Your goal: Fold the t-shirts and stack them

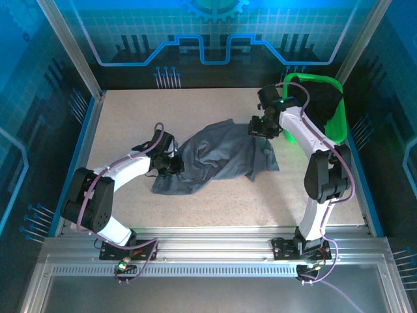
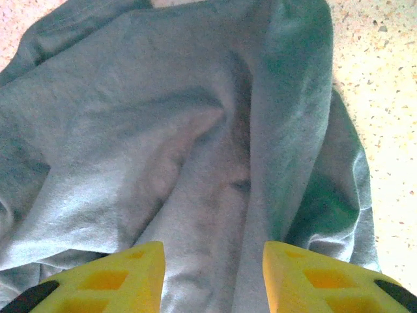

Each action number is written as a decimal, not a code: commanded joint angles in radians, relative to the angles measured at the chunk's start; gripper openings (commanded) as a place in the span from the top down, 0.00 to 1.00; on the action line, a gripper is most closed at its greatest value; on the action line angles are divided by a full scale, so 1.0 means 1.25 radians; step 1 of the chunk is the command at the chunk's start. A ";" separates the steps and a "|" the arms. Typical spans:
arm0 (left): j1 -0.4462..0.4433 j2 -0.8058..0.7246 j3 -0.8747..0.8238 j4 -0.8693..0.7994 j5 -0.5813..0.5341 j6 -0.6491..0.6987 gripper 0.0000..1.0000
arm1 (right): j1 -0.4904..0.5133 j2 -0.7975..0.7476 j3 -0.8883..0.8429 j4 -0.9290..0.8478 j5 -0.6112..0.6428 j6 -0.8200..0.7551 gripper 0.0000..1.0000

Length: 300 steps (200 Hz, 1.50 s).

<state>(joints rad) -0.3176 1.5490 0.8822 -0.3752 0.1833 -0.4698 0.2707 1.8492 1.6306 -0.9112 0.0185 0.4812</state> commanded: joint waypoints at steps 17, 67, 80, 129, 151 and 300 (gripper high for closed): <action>-0.009 -0.028 0.062 -0.026 -0.024 -0.041 1.00 | 0.026 -0.100 -0.092 0.024 -0.020 0.034 0.56; -0.007 -0.072 0.225 0.031 -0.085 -0.208 1.00 | 0.194 -0.218 -0.346 0.166 -0.109 0.162 0.55; -0.004 -0.084 0.254 0.063 -0.093 -0.243 1.00 | 0.247 -0.208 -0.406 0.245 -0.160 0.231 0.54; 0.048 -0.100 0.348 0.192 -0.069 -0.361 1.00 | 0.355 -0.089 -0.410 0.427 -0.242 0.408 0.46; 0.061 -0.068 0.397 0.220 -0.032 -0.389 1.00 | 0.393 -0.028 -0.369 0.439 -0.216 0.450 0.45; 0.091 0.027 0.501 0.261 0.010 -0.418 1.00 | 0.466 0.081 -0.287 0.496 -0.159 0.432 0.44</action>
<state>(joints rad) -0.2176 1.5612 1.4574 -0.0956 0.1738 -0.9714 0.8249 1.9358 1.2537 -0.3183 -0.1837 1.0534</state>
